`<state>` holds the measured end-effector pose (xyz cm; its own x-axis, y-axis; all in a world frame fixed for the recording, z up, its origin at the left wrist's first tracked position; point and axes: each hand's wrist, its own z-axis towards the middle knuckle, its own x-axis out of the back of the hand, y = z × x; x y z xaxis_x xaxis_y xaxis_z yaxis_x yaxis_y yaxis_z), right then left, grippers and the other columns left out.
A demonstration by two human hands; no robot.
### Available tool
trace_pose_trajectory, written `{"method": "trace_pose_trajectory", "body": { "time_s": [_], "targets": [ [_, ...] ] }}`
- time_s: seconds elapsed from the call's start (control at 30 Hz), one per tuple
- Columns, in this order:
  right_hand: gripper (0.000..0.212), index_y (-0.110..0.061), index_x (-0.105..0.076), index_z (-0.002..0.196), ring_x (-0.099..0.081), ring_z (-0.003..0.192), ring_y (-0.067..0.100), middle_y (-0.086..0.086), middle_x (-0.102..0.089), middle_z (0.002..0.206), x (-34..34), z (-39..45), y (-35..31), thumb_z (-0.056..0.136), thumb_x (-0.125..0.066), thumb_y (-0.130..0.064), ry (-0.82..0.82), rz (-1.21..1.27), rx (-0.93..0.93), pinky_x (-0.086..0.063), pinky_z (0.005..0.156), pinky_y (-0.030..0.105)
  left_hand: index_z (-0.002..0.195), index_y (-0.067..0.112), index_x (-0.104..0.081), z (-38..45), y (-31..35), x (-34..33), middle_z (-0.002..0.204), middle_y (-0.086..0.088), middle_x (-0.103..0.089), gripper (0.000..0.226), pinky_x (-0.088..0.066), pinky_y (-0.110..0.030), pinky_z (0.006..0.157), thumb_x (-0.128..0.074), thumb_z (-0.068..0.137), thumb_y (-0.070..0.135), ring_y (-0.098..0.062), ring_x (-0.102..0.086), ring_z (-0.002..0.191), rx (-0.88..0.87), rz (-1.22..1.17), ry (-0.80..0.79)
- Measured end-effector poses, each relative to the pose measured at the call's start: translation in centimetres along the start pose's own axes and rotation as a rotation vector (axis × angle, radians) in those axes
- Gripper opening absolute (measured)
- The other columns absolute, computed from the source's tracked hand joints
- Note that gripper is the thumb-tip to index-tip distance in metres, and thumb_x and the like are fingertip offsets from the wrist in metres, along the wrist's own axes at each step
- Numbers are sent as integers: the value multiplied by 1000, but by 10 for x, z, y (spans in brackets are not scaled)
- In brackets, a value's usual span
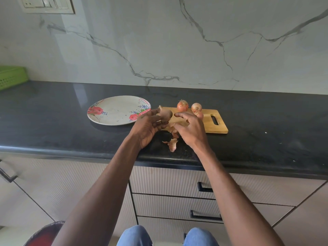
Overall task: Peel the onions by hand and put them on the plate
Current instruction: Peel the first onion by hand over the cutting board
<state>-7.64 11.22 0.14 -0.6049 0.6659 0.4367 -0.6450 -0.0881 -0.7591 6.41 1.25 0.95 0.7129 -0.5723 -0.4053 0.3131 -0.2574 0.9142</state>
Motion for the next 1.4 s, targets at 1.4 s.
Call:
{"method": "trace_pose_trajectory", "body": {
  "time_s": [1.4],
  "targets": [
    [26, -30, -70, 107, -64, 104, 10, 9, -58, 128, -1, 6, 4, 81, -75, -34, 44, 410, -191, -53, 85, 24, 98, 9, -72, 0, -10, 0, 86, -8, -70, 19, -57, -34, 71, -67, 89, -8, -21, -66, 74, -263, 295, 14]
  ]
}}
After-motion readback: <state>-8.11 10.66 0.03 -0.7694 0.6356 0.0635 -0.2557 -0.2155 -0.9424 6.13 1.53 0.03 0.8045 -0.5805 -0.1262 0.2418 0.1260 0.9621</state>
